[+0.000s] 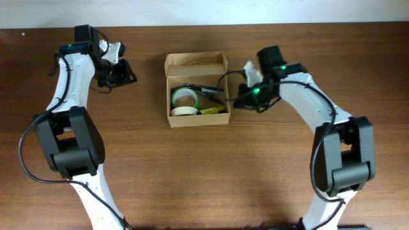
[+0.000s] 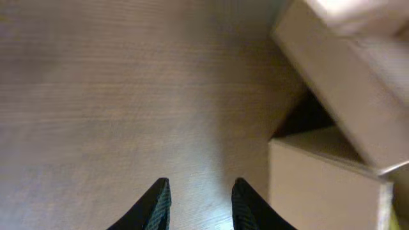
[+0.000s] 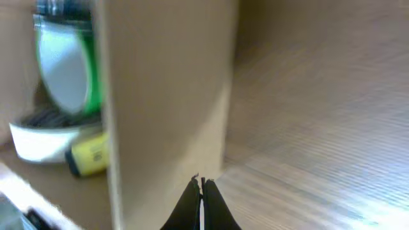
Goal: Pack container
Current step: 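Bring both grippers to the box lid flaps on either side, then swing the lid flap over the box with both grippers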
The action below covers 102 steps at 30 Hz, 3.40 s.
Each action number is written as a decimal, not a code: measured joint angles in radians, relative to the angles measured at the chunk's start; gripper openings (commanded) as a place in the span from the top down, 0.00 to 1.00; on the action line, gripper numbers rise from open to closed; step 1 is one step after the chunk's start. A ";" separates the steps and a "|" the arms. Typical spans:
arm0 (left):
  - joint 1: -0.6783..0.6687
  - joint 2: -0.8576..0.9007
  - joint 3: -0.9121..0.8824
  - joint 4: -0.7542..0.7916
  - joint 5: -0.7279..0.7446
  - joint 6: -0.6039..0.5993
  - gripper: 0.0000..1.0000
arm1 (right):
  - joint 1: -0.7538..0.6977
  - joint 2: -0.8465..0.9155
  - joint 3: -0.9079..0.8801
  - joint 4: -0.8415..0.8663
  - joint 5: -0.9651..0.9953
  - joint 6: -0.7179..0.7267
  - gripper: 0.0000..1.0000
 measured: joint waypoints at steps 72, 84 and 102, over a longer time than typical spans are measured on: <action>-0.095 0.232 -0.003 0.667 0.587 -0.407 0.98 | -0.074 0.256 0.009 0.995 -0.535 0.741 0.96; -0.082 0.124 0.002 0.562 0.529 -0.304 0.99 | -0.074 0.256 0.057 0.937 -0.550 0.760 0.96; -0.111 -0.045 0.003 0.215 0.436 -0.091 0.98 | -0.040 0.256 0.160 0.749 -0.583 0.737 0.96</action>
